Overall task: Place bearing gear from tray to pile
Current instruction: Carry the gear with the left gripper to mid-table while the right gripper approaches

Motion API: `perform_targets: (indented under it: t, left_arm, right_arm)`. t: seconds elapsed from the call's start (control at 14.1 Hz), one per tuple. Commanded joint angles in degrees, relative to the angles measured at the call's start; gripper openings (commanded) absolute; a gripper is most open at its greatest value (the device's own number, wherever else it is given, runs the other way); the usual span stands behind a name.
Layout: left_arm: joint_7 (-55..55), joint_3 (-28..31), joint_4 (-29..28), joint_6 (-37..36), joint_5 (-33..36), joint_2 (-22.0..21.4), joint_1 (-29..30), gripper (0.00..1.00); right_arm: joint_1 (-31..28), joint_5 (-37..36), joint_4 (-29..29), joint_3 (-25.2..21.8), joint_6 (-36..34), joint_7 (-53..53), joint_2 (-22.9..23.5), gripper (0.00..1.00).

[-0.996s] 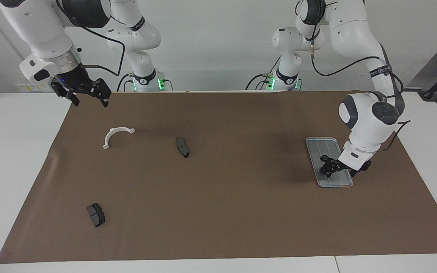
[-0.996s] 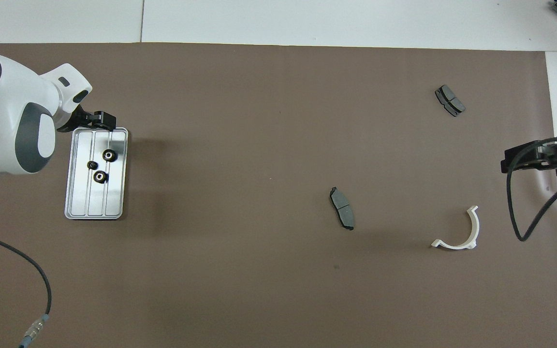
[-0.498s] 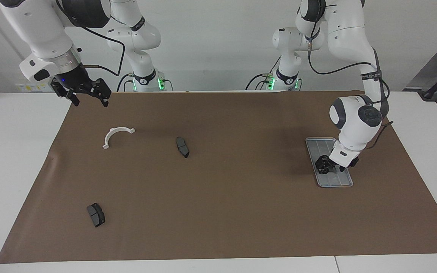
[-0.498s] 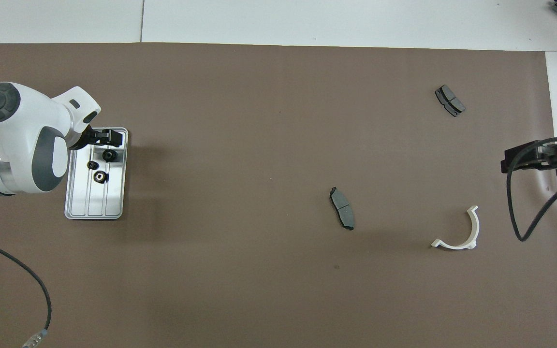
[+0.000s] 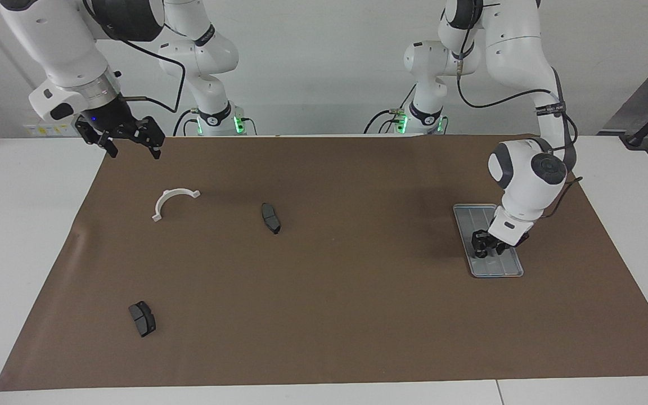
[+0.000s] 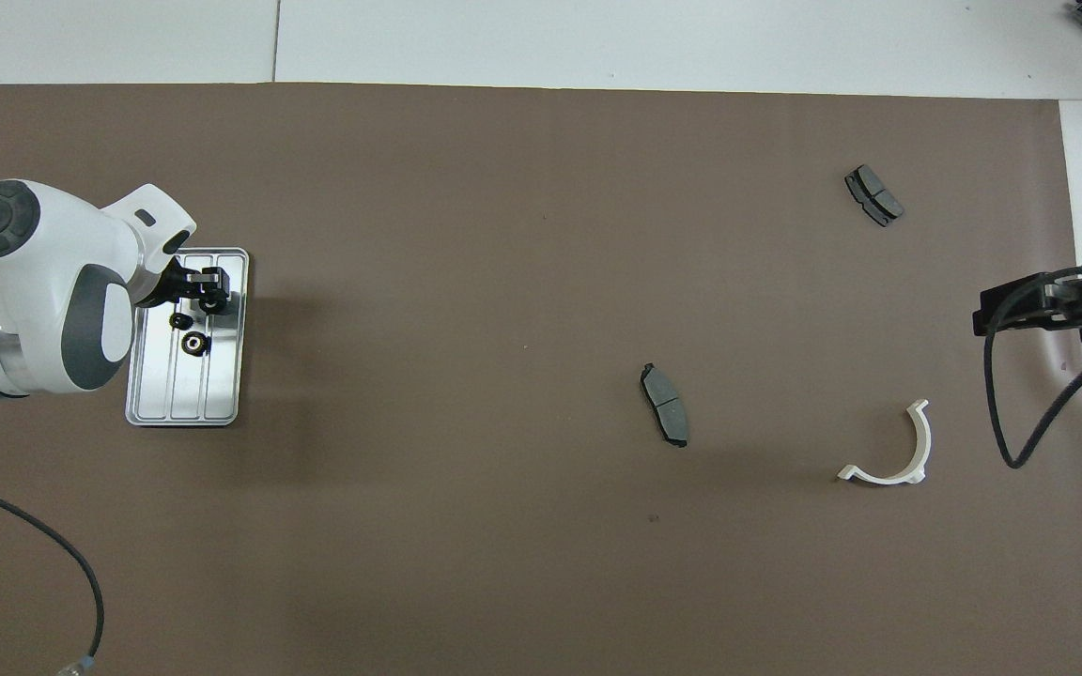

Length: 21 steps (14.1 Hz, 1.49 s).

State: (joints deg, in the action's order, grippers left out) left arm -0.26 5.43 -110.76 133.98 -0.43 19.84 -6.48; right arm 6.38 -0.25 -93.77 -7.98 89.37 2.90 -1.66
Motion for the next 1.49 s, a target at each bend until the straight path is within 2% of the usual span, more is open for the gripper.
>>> perform_targets:
  t: [0.0, 0.36, 0.64, 0.92, 1.14, 1.21, 1.28, 1.42]
  left_arm:
    - [-1.4, 0.3, -2.2, 1.6, -1.1, -1.3, -0.8, 0.57]
    - [-2.7, 0.3, -2.7, 2.4, -1.1, -0.8, -1.5, 0.57]
    - [-2.7, 0.4, -3.9, 3.3, -1.1, -0.9, -1.4, 0.51]
    - [-2.6, 0.3, -4.5, 3.1, -1.1, -1.1, -1.4, 0.34]
    - [-2.6, 0.4, -4.2, 2.9, -1.1, -1.1, -1.3, 0.04]
    - [-2.6, 0.3, -3.8, 2.5, -1.1, -1.0, -1.3, 0.00]
    - [-2.6, 0.3, -3.0, 2.1, -1.1, -0.9, -1.3, 0.00]
    - [-2.7, 0.3, 2.9, -3.1, -1.0, -0.2, -1.3, 0.00]
  right_arm:
    - [-0.3, 1.1, -1.4, 0.1, 1.2, 0.7, -1.1, 1.00]
    - [-0.3, 1.1, -1.4, 0.2, 1.2, 0.7, -1.1, 1.00]
    - [-0.2, 1.1, -1.4, 0.2, 1.2, 0.7, -1.1, 1.00]
    - [-0.2, 1.1, -1.4, 0.2, 1.2, 0.7, -1.1, 1.00]
    - [-0.2, 1.1, -1.4, 0.2, 1.2, 0.7, -1.1, 1.00]
    - [-0.2, 1.1, -1.4, 0.1, 1.2, 0.7, -1.1, 1.00]
    - [-0.2, 1.1, -1.4, 0.1, 1.2, 0.7, -1.1, 1.00]
    - [-0.2, 1.1, -1.5, 0.2, 1.2, 0.7, -1.1, 1.00]
